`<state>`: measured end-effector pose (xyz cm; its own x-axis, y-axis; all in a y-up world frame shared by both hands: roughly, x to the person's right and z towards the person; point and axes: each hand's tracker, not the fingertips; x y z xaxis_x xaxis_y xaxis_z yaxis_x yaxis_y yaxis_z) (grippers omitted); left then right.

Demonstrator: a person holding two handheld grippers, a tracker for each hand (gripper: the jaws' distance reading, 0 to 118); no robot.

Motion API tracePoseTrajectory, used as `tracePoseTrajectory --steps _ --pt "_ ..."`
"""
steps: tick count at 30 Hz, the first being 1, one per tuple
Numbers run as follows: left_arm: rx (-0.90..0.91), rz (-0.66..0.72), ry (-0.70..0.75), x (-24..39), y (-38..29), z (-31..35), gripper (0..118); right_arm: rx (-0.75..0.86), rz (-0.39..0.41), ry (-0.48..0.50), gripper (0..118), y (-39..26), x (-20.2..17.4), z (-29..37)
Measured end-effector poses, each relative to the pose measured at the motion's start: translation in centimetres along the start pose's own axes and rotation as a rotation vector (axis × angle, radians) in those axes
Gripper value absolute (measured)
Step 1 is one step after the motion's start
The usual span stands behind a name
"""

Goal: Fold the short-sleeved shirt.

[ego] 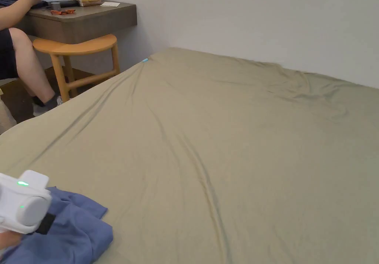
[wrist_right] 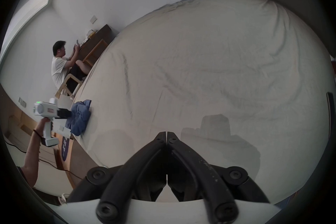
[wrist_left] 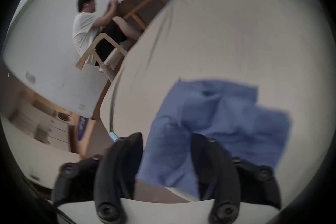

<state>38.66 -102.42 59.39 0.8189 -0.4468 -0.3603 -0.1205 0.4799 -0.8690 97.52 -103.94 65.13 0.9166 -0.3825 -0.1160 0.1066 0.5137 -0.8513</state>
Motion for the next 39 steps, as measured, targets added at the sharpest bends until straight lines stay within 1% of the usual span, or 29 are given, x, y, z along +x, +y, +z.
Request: tracePoseTrajectory --steps 1,2,3,4,5,8,10,11,13,14,15,17,19,21,23,27,29,31,34,37,39 --pt "0.081 0.070 -0.062 -1.0 0.0 2.2 42 0.012 0.015 -0.010 0 0.1 -0.1 0.3" --pt "0.172 0.136 -0.117 -1.9 -0.1 4.4 15 0.030 0.031 -0.025 0 0.2 -0.2 0.6" --pt "0.261 0.205 -0.146 -2.3 -0.2 7.0 1 0.057 0.051 -0.046 0 0.4 -0.2 1.0" --pt "0.298 0.216 -0.172 -2.2 -0.1 9.0 0 0.077 0.067 -0.063 0 0.6 -0.2 1.4" --pt "0.339 0.193 -0.205 -1.8 -0.1 10.8 0 0.100 0.078 -0.081 0 0.9 -0.3 1.9" --pt "0.544 0.158 -0.237 0.8 -0.5 15.9 0 0.199 0.095 -0.120 0 1.6 0.1 4.0" --pt "0.686 0.145 -0.303 3.3 -0.6 19.5 0 0.301 0.113 -0.167 0 2.2 0.2 6.1" --pt "0.741 0.158 -0.346 4.4 -0.8 21.0 0 0.357 0.137 -0.199 0 2.3 0.3 7.1" --pt "0.837 0.213 -0.446 6.7 -1.2 24.3 0 0.482 0.216 -0.306 0 2.6 0.0 9.4" --pt "0.923 0.220 -0.472 7.9 -1.5 25.9 0 0.543 0.247 -0.361 0 2.7 0.0 10.5" --pt "1.008 0.216 -0.480 9.4 -1.8 27.2 0 0.601 0.263 -0.405 0 2.7 0.2 11.7" --pt "1.097 0.231 -0.461 11.7 -1.9 29.1 0 0.695 0.267 -0.443 0 2.6 0.7 13.7" --pt "1.102 0.260 -0.483 13.3 -1.9 30.6 0 0.770 0.255 -0.460 0 2.5 1.3 15.7" --pt "1.107 0.298 -0.583 14.7 -2.2 31.0 0 0.867 0.262 -0.501 0 2.2 1.6 17.4" --pt "1.121 0.262 -0.626 15.8 -3.0 31.1 0 0.911 0.272 -0.528 0 1.6 1.7 18.5" --pt "1.102 0.118 -0.572 17.9 -4.7 31.0 0 0.925 0.314 -0.574 0 0.2 1.7 18.1" --pt "1.035 0.107 -0.594 18.2 -5.0 30.5 0 0.913 0.324 -0.576 0 0.1 1.9 17.3" --pt "0.979 0.151 -0.598 17.9 -5.2 29.7 0 0.909 0.317 -0.568 0 0.1 1.8 16.9" --pt "0.946 0.183 -0.593 17.0 -5.2 29.3 0 0.932 0.293 -0.534 0 0.2 1.8 16.7" --pt "0.942 0.195 -0.553 16.4 -5.3 29.3 0 0.942 0.293 -0.543 0 0.3 1.6 16.5" --pt "0.944 0.195 -0.542 15.8 -5.3 29.6 0 0.944 0.307 -0.556 1 0.4 1.5 16.5"
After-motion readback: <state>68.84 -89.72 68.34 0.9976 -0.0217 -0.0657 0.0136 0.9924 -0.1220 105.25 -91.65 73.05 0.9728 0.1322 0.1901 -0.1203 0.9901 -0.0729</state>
